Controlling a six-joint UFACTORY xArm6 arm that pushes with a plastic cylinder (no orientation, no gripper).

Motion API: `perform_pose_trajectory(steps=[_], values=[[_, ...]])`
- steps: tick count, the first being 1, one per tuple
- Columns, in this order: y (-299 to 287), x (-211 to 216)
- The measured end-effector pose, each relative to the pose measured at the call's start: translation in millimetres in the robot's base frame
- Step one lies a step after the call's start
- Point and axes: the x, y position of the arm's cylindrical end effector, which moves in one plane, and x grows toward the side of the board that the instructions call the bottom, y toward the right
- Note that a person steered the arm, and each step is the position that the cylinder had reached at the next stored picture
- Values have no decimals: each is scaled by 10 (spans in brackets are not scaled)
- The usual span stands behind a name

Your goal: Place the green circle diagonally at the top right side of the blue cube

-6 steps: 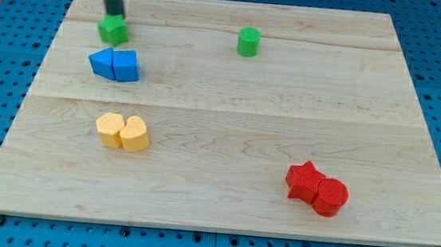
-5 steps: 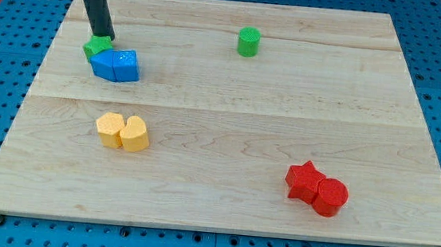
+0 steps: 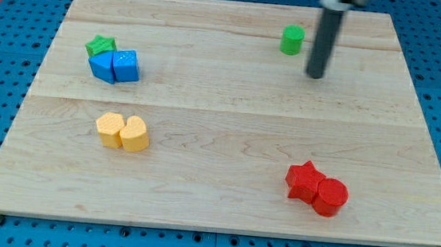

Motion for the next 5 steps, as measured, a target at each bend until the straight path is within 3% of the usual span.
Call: perform_pose_trajectory(steps=[1, 2, 3, 4, 5], values=[[281, -553], [-474, -880], [-1589, -855], [-1465, -874], [-423, -825]])
